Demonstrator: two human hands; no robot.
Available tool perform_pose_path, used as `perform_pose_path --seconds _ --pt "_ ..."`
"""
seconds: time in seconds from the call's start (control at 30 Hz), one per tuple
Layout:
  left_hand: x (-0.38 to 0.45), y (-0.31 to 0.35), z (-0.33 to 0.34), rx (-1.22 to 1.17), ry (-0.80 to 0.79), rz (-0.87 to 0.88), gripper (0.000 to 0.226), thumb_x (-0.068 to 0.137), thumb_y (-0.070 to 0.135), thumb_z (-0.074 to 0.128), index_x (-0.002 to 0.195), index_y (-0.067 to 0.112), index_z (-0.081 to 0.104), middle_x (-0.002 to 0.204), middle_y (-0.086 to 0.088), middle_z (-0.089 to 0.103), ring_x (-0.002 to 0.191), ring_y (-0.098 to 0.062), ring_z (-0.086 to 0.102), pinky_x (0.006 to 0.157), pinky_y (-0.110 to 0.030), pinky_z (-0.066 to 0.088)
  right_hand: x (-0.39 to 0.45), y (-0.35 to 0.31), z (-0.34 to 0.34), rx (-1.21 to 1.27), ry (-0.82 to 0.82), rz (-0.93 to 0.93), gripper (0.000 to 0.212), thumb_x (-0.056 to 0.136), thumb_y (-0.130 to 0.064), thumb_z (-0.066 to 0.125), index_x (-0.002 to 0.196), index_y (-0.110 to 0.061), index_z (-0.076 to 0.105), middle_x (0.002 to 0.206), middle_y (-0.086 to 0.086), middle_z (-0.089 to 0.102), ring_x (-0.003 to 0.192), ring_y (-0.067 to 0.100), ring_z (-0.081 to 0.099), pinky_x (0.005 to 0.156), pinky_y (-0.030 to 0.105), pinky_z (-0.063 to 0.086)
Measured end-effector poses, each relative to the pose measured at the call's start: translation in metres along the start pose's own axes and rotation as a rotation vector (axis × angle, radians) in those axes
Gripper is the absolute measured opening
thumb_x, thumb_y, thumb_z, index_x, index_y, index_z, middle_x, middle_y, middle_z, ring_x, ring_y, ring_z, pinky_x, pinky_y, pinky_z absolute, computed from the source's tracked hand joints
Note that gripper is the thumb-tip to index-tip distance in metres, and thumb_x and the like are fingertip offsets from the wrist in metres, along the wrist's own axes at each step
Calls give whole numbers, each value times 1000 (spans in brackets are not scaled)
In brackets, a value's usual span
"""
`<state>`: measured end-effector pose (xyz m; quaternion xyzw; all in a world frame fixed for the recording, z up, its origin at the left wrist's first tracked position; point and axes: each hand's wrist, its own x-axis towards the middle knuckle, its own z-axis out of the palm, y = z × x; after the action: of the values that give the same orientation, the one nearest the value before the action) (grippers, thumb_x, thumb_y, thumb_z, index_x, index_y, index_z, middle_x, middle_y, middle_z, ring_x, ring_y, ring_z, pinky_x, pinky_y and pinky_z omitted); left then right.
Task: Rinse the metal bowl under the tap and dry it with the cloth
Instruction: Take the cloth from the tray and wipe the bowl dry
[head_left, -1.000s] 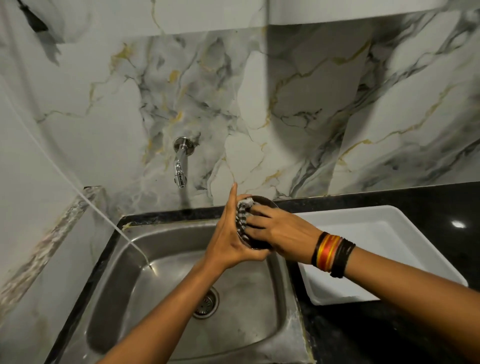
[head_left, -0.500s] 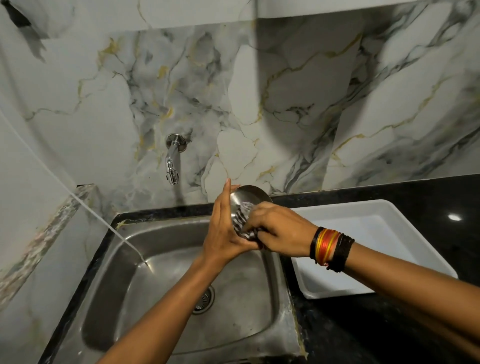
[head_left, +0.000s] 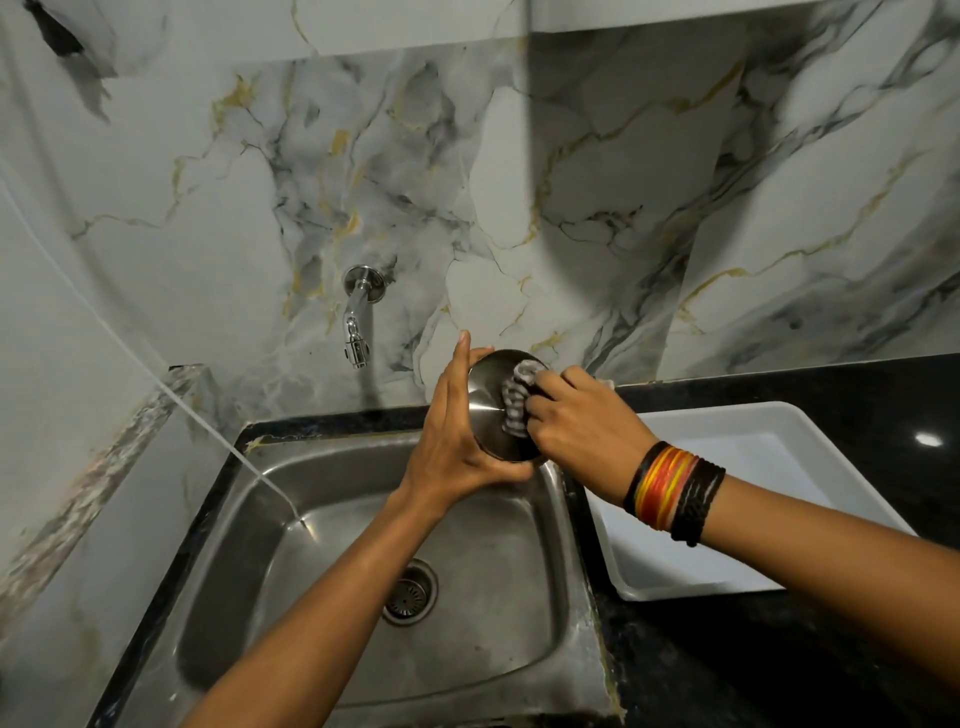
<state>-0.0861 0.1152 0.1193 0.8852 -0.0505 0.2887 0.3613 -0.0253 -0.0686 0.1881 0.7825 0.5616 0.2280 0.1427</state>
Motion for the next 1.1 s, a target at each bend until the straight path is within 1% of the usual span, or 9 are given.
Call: perform_pose_path --seconds 0.1,0.3,0.37,0.57,0.67,0.77,0.87,0.97,1.1 --pt "-2 -2 5 35 -44 68 152 56 49 96 169 23 -1 162 -17 43 150 -16 38 127 -16 26 -2 -1 -2 158 -79 5 18 96 -20 61 102 -20 78 106 2 74 116 28 59 90 39 44" --pt "0 -1 11 -17 100 84 142 68 39 96 167 6 0 161 -25 42 151 -37 44 128 -37 34 6 -11 -11 1351 -49 319 51 88 11 50 122 -15 77 105 10 77 93 22 71 87 46 59" --pt "5 -1 4 -12 134 110 131 75 46 88 165 5 2 160 -29 42 151 -38 44 128 -43 35 4 -24 -11 1537 41 316 62 86 20 47 138 -9 67 126 10 74 112 18 70 104 36 56" --pt "0 -17 -13 222 -33 301 140 66 52 96 160 -5 9 151 -44 45 143 -58 47 111 -76 43 -22 -5 16 650 -6 -106 61 89 7 45 146 -9 60 152 7 59 149 24 45 127 33 29" --pt "0 -13 -7 286 -70 348 149 63 43 105 163 5 2 153 -45 44 140 -63 49 112 -74 44 -23 9 26 91 54 -183 53 98 -11 32 139 -9 67 149 10 62 147 33 48 122 47 36" --pt "6 -12 -8 296 -120 401 140 71 49 98 163 9 0 158 -41 40 147 -60 41 128 -61 30 -26 0 35 96 -56 -126 48 102 -9 40 147 -3 57 156 17 52 151 37 39 126 52 29" --pt "2 -14 -2 296 -165 391 147 65 49 100 162 7 -3 160 -45 36 151 -63 31 136 -47 11 -30 -17 28 417 -88 19 46 89 -6 48 128 -13 71 135 8 70 132 31 60 109 44 50" --pt "-6 -17 12 288 -169 350 155 58 45 106 162 5 -2 159 -45 37 150 -65 33 128 -66 26 -26 -26 16 931 -134 234 44 84 -1 52 115 -21 76 108 7 78 101 27 71 85 40 57" --pt "-13 -17 15 275 -123 331 144 65 43 103 161 4 2 157 -44 41 147 -65 40 123 -71 30 -8 -29 3 1845 -111 626 56 79 23 38 116 4 76 107 28 77 96 32 76 80 35 62"
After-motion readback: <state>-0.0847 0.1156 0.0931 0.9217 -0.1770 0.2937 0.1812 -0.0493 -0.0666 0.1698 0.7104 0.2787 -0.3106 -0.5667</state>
